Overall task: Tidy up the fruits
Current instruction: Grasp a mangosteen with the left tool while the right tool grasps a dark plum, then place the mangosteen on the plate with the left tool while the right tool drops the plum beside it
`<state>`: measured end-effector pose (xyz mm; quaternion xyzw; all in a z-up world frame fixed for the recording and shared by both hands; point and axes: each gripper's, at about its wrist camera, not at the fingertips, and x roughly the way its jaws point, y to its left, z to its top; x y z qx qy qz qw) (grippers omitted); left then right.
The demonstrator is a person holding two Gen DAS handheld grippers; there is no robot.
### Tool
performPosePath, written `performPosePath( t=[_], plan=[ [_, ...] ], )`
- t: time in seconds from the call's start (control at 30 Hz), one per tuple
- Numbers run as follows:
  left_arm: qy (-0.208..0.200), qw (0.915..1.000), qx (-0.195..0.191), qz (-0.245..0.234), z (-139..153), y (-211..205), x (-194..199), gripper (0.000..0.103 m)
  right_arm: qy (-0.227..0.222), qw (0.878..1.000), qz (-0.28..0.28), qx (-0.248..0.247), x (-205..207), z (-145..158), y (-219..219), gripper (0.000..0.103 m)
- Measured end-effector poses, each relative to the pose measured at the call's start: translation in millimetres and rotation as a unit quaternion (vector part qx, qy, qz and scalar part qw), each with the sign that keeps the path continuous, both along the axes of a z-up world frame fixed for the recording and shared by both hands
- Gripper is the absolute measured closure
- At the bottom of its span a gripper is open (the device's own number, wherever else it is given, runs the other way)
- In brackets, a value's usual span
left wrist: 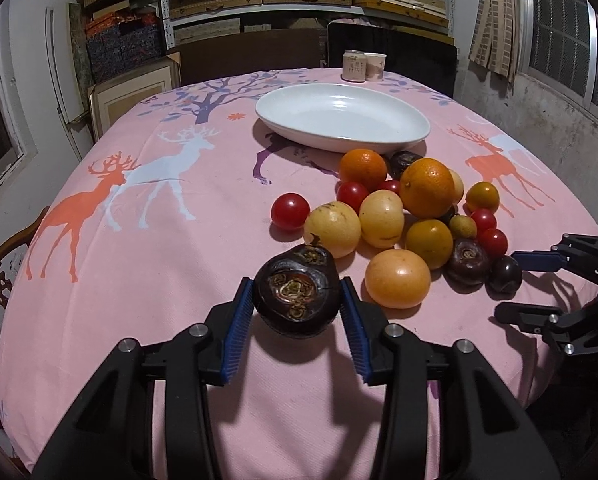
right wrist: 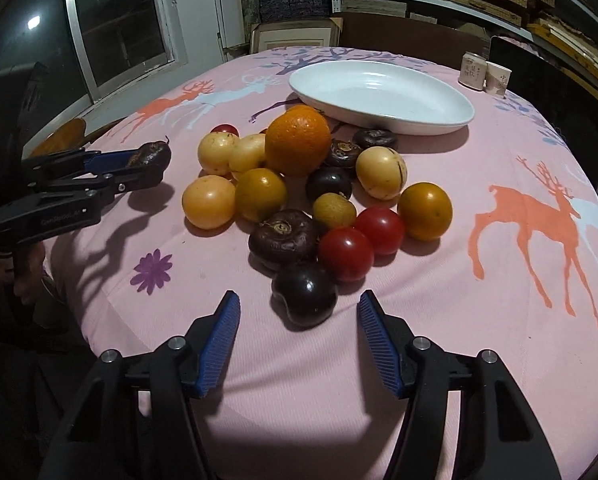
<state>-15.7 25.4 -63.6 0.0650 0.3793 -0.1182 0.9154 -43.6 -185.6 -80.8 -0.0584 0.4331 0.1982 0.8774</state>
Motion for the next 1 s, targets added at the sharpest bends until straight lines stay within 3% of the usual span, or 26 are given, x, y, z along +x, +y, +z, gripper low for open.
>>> performPosePath(
  t=[0.2,0.33,0.77,1.0],
  plan=[
    [0.003,1.0000,0.001,0.005,-4,4,1,0.061,0.004,1.000,-0.014,0.014,9,0,-6,0.071],
    [0.009,0.9999,0.009,0.009,-8,4,4,0.061,-0.002,1.000,-0.008,0.004,4,2,-4,0.071],
    [-0.011,0.9999,-0.007,-0.005,11,0,1,0.061,-0.030,0.998,-0.007,0.048,-1,28,-22,0.071],
    [-0.024,0.9993,-0.006,-0.027,42,-15,41,0.061,-0.057,0.996,-0.039,0.063,49,68,-48,0.071]
  ],
)
